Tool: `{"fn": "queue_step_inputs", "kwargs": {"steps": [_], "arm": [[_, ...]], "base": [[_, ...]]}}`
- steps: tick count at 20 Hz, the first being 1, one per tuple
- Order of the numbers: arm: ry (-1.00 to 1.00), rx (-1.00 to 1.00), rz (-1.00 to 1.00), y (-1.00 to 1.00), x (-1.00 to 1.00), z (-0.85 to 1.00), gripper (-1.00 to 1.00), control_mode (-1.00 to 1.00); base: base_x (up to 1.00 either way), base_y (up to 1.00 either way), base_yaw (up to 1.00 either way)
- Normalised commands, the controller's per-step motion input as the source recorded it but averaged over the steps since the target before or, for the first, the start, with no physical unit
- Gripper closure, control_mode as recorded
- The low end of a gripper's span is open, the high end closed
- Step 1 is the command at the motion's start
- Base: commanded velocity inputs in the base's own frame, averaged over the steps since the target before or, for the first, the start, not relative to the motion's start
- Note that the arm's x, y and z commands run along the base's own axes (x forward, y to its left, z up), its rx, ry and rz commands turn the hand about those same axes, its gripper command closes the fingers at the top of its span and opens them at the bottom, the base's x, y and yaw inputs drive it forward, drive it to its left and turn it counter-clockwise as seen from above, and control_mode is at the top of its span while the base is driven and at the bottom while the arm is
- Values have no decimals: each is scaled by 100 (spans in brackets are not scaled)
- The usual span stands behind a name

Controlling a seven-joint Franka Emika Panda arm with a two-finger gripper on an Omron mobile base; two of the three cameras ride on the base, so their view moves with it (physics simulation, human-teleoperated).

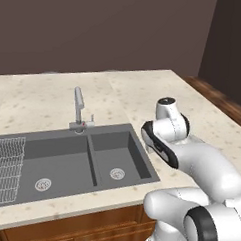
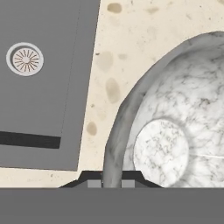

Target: Pick the cup and bowl from the counter and place them on the counter next to the sink.

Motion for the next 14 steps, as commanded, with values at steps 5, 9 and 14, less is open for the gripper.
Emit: {"fn": "queue_step_inputs", "kwargs": {"steps": [5, 9, 14], "arm": [[0, 0, 0, 0, 0, -26, 100, -100], [0, 0, 0, 0, 6, -32, 100, -100], [0, 0, 0, 0, 15, -27, 100, -100]], "base": [[0, 0, 0], [0, 0, 0], [0, 0, 0]]}}
